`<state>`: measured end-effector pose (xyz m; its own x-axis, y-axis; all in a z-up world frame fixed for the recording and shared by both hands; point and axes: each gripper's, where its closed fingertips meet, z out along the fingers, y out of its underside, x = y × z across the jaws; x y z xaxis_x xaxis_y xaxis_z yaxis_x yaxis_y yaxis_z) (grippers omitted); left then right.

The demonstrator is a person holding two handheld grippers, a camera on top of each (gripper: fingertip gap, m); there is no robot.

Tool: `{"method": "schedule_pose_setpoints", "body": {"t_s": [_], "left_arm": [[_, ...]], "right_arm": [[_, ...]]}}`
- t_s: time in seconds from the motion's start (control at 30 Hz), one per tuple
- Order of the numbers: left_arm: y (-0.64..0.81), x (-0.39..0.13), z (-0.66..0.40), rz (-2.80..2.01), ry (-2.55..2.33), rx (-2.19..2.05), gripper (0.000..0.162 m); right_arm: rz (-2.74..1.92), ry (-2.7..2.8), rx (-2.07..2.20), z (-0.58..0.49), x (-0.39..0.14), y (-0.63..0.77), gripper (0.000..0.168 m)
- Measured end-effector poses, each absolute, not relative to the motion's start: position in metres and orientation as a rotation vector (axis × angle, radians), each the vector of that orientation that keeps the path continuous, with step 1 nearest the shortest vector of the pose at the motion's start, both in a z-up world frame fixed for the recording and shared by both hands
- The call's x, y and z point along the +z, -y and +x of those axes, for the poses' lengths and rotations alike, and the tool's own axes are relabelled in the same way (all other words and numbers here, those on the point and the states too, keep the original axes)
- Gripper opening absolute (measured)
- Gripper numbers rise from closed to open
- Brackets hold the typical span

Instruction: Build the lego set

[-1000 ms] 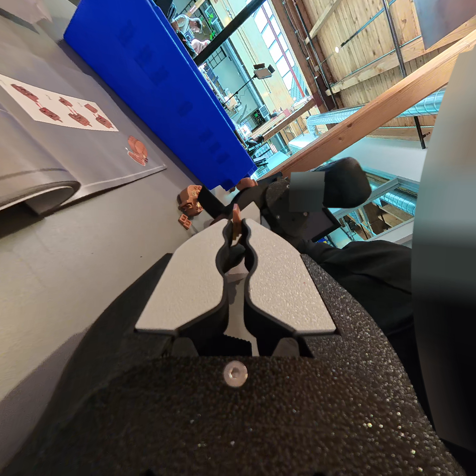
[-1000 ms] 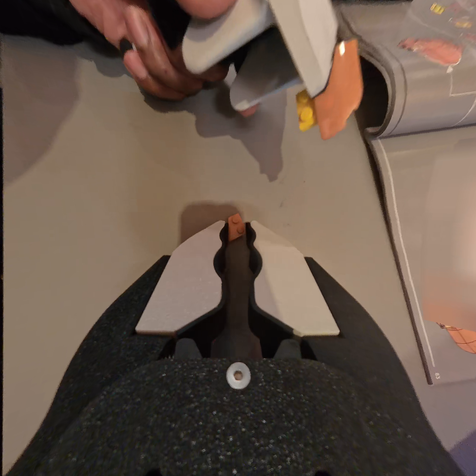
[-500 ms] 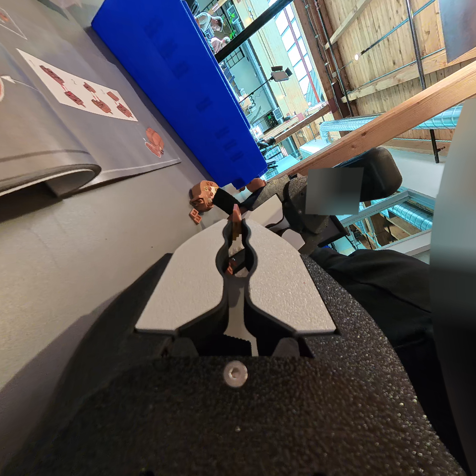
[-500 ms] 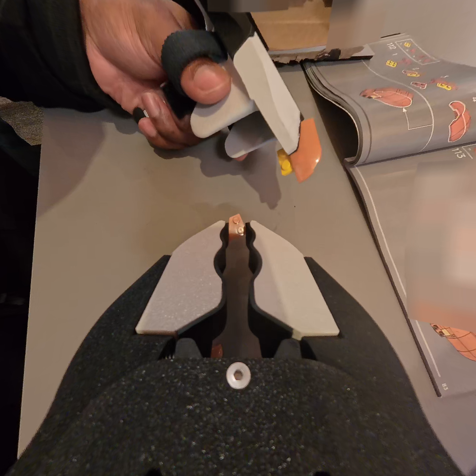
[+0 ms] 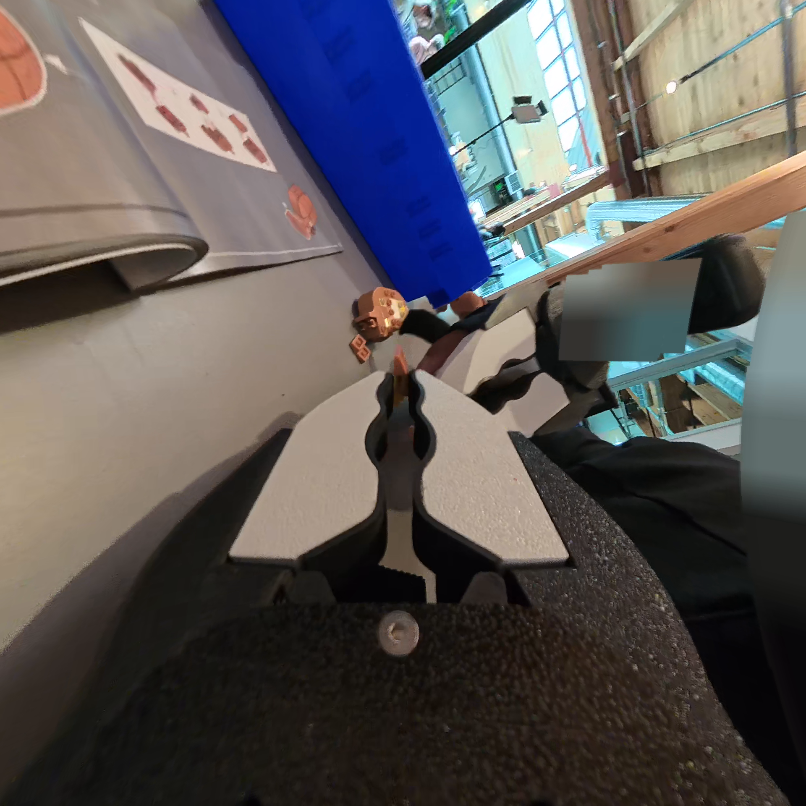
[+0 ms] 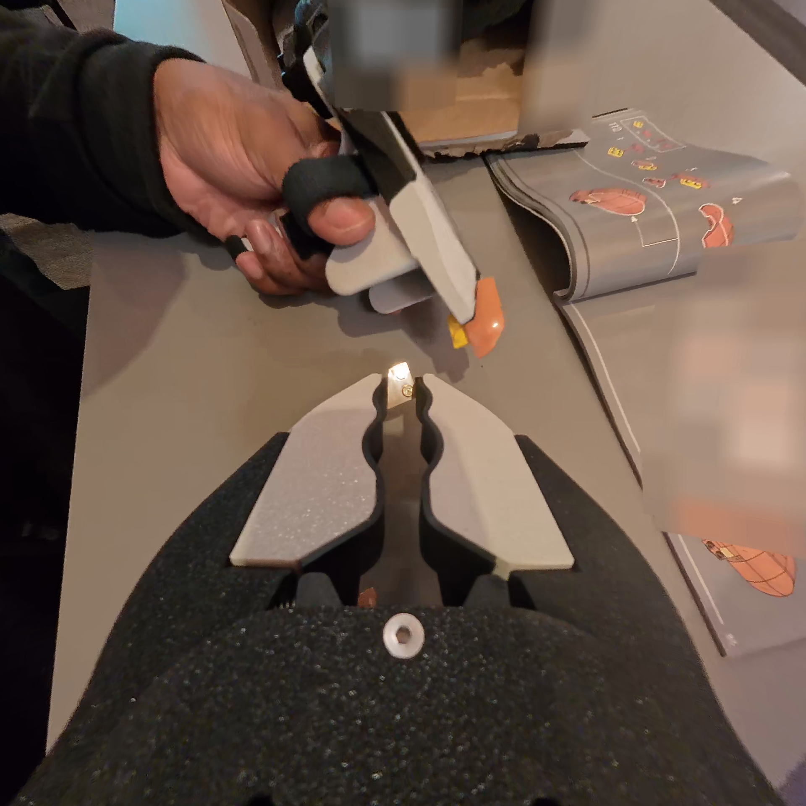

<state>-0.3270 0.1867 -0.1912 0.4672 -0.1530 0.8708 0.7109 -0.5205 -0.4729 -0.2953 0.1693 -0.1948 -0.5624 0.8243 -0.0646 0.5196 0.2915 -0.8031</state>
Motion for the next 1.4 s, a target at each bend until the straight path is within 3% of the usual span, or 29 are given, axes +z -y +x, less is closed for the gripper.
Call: {"method": "schedule_pose_setpoints", "body": {"t_s": [0.63,1.4], "left_arm": [[-0.186,-0.212,-0.314,-1.95,0.506,-1.186,0.006],[-0.192,-0.187,-0.327,-1.648,0.631,-1.368,0.006]], "right_arm": [[-1.358,2.183,1.053,-0.301,-0.215,-0.186,0.012],[-1.199,2.081,0.938,-0.316,-0.216,-0.167,0.012]]}}
